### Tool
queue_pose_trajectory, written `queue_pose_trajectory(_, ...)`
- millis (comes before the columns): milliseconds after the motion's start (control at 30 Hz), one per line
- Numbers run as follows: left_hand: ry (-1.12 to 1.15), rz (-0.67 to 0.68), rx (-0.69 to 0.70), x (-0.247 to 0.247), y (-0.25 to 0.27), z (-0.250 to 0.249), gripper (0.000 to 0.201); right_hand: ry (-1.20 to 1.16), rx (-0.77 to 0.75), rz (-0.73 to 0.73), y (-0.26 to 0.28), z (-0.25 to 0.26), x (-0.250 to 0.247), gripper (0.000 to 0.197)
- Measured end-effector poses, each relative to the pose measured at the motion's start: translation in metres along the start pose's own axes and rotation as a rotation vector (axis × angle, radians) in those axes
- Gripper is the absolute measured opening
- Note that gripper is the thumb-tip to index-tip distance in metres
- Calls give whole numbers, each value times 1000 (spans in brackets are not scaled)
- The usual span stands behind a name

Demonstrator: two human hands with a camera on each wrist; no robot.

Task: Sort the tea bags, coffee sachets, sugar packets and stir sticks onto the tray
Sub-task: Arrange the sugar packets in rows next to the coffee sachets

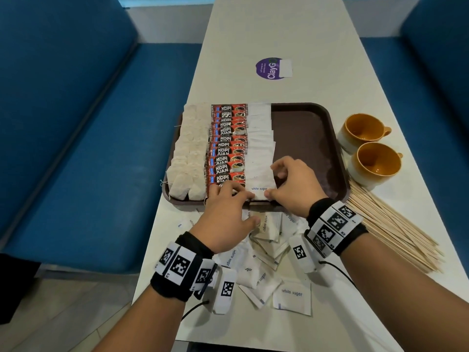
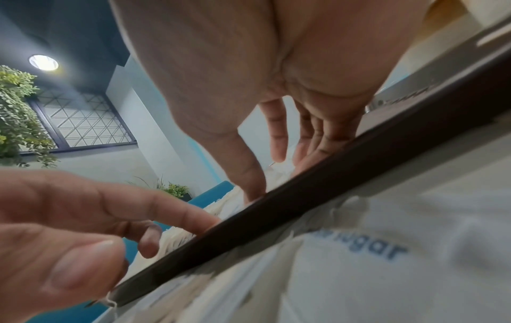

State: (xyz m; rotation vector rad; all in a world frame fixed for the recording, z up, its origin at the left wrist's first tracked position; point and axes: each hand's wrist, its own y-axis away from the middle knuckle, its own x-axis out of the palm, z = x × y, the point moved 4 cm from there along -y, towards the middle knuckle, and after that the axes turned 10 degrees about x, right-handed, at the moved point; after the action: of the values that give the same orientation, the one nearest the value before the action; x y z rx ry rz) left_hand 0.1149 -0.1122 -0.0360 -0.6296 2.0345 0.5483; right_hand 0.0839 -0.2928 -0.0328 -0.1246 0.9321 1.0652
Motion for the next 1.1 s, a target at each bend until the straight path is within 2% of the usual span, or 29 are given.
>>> queue_pose_trajectory(67, 0, 6, -14, 0, 1, 0, 56, -16, 18, 18, 3, -1, -1, 57)
queue_pose_trajectory(200, 22, 18, -20, 1, 2, -3, 55, -35, 30, 70, 10, -2, 0, 51)
queue_pose_trajectory(400, 97, -50, -35, -3, 3, -1, 50, -85, 66, -23, -9, 1, -18, 33)
queue_pose_trajectory(467, 96, -47, -32, -3, 4, -1, 54, -75, 57, -25, -24, 9, -25, 38)
queue_pose_trajectory(667, 100, -37, -22, -1, 4, 0, 54, -21, 26, 89, -54, 31, -20, 66)
queue_pose_trajectory(867, 119, -33, -21, -1, 5, 5, 56, -35, 39, 38, -62, 29, -17, 62)
queue_pose_trajectory(1100, 187, -36, -14, -6, 12, 8, 53, -25, 38, 72, -56, 29, -20, 66)
